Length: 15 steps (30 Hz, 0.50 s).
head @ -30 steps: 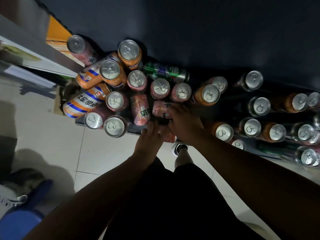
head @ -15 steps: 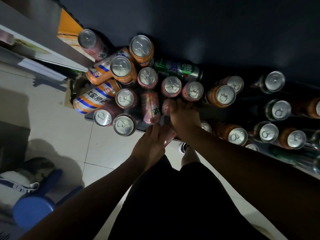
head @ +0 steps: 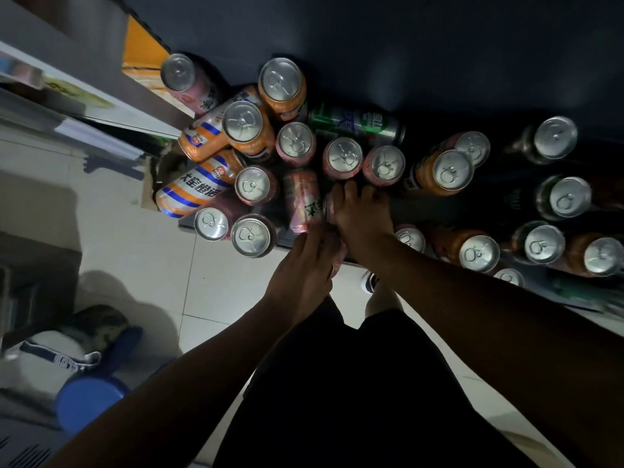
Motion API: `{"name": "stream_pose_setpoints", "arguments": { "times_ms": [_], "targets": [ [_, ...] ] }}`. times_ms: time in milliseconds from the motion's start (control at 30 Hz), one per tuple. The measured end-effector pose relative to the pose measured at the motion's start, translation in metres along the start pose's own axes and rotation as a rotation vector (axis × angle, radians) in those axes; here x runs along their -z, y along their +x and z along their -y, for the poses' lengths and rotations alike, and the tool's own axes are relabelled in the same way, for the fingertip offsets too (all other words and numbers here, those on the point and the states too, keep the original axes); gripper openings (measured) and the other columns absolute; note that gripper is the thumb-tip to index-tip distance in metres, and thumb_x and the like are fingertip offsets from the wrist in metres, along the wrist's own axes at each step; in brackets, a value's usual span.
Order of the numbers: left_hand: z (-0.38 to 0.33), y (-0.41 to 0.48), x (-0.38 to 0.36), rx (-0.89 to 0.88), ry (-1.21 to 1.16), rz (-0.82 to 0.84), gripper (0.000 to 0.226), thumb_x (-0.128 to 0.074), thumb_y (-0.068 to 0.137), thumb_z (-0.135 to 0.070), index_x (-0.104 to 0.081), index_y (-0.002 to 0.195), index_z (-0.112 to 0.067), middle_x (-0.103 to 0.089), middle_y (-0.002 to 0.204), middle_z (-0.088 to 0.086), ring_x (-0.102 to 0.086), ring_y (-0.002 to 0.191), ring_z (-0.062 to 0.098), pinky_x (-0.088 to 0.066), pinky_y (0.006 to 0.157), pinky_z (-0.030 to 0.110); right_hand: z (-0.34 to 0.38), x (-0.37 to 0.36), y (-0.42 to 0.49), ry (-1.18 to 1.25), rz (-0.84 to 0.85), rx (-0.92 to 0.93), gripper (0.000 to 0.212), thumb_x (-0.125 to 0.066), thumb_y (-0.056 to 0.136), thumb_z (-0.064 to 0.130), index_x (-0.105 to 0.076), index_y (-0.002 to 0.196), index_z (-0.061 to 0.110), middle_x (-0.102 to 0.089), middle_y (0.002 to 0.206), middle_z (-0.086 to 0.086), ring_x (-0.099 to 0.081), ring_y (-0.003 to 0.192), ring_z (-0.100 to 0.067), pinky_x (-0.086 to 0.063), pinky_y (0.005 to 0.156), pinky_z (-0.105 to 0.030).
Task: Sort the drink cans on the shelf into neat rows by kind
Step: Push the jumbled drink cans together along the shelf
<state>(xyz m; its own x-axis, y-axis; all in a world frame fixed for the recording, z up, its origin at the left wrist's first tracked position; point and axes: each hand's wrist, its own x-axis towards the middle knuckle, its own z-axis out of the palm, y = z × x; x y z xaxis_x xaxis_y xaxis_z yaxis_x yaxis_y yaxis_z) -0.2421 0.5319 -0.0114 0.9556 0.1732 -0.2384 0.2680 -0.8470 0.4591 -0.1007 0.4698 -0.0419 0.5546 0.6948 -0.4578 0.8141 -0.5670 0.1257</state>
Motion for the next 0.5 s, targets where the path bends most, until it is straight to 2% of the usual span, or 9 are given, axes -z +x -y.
{"name": "stream_pose_setpoints", "arguments": {
  "times_ms": [133, 200, 233, 267, 300, 367, 433, 500],
  "targets": [
    [-0.002, -0.001, 0.000, 0.044, -0.040, 0.023, 0.076, -0.085, 0.057, -0.007, -0.055, 0.126, -0.012, -0.051, 0.118, 0.013, -0.057, 0.096, 0.034, -0.058, 0.059, 0.037, -0.011, 0.009, -0.013, 0.097, -0.082, 0.002, 0.037, -0.045, 0.082, 0.017, -0.070, 0.107, 0.006, -0.068, 0.091, -0.012, -0.069, 0.071, -0.030, -0.055, 0.052, -0.032],
    [-0.003, -0.001, -0.002, 0.070, -0.023, 0.050, 0.075, -0.086, 0.058, -0.010, -0.058, 0.128, -0.010, -0.052, 0.118, 0.014, -0.057, 0.099, 0.034, -0.059, 0.061, 0.037, -0.022, 0.013, -0.023, 0.128, -0.121, -0.051, 0.039, -0.067, 0.075, 0.019, -0.070, 0.112, 0.007, -0.071, 0.098, -0.011, -0.071, 0.072, -0.024, -0.049, 0.046, -0.027],
    [-0.004, 0.000, -0.003, 0.078, -0.008, 0.062, 0.074, -0.087, 0.058, -0.012, -0.059, 0.127, -0.010, -0.053, 0.117, 0.014, -0.057, 0.099, 0.033, -0.058, 0.062, 0.036, -0.027, 0.015, -0.028, 0.156, -0.106, -0.081, 0.054, -0.079, 0.069, 0.020, -0.068, 0.120, 0.006, -0.071, 0.106, -0.013, -0.072, 0.073, -0.025, -0.049, 0.045, -0.027],
    [-0.006, 0.002, -0.003, 0.085, 0.003, 0.072, 0.073, -0.089, 0.058, -0.015, -0.060, 0.125, -0.010, -0.053, 0.117, 0.014, -0.057, 0.098, 0.032, -0.057, 0.062, 0.034, -0.032, 0.015, -0.032, 0.197, -0.055, -0.091, 0.070, -0.085, 0.067, 0.020, -0.061, 0.132, 0.006, -0.069, 0.117, -0.017, -0.073, 0.078, -0.029, -0.052, 0.047, -0.029],
    [-0.008, 0.004, -0.003, 0.088, 0.010, 0.082, 0.073, -0.090, 0.057, -0.017, -0.060, 0.123, -0.011, -0.054, 0.115, 0.013, -0.057, 0.097, 0.031, -0.056, 0.062, 0.033, -0.037, 0.017, -0.035, 0.235, 0.000, -0.077, 0.080, -0.084, 0.073, 0.020, -0.051, 0.144, 0.009, -0.062, 0.130, -0.019, -0.073, 0.088, -0.032, -0.055, 0.054, -0.033],
    [-0.013, 0.008, -0.003, 0.084, 0.033, 0.104, 0.075, -0.091, 0.052, -0.019, -0.060, 0.120, -0.013, -0.054, 0.113, 0.013, -0.057, 0.095, 0.031, -0.055, 0.061, 0.033, -0.045, 0.016, -0.041, 0.271, 0.053, -0.095, 0.078, -0.069, 0.092, 0.022, -0.027, 0.158, 0.019, -0.046, 0.147, -0.017, -0.063, 0.114, -0.035, -0.057, 0.074, -0.040],
    [-0.018, 0.013, -0.003, 0.078, 0.061, 0.135, 0.077, -0.092, 0.049, -0.019, -0.060, 0.118, -0.013, -0.055, 0.113, 0.015, -0.059, 0.094, 0.033, -0.056, 0.061, 0.034, -0.052, 0.019, -0.046, 0.330, 0.075, -0.151, 0.076, -0.065, 0.096, 0.023, -0.022, 0.158, 0.023, -0.042, 0.146, -0.014, -0.053, 0.126, -0.034, -0.054, 0.083, -0.042],
    [-0.023, 0.019, -0.005, 0.079, 0.090, 0.142, 0.073, -0.090, 0.049, -0.015, -0.061, 0.116, -0.010, -0.056, 0.112, 0.016, -0.059, 0.093, 0.035, -0.056, 0.062, 0.036, -0.054, 0.021, -0.052, 0.367, 0.073, -0.185, 0.077, -0.066, 0.095, 0.023, -0.022, 0.158, 0.023, -0.041, 0.146, -0.013, -0.049, 0.130, -0.034, -0.053, 0.084, -0.043]
  ]
}}
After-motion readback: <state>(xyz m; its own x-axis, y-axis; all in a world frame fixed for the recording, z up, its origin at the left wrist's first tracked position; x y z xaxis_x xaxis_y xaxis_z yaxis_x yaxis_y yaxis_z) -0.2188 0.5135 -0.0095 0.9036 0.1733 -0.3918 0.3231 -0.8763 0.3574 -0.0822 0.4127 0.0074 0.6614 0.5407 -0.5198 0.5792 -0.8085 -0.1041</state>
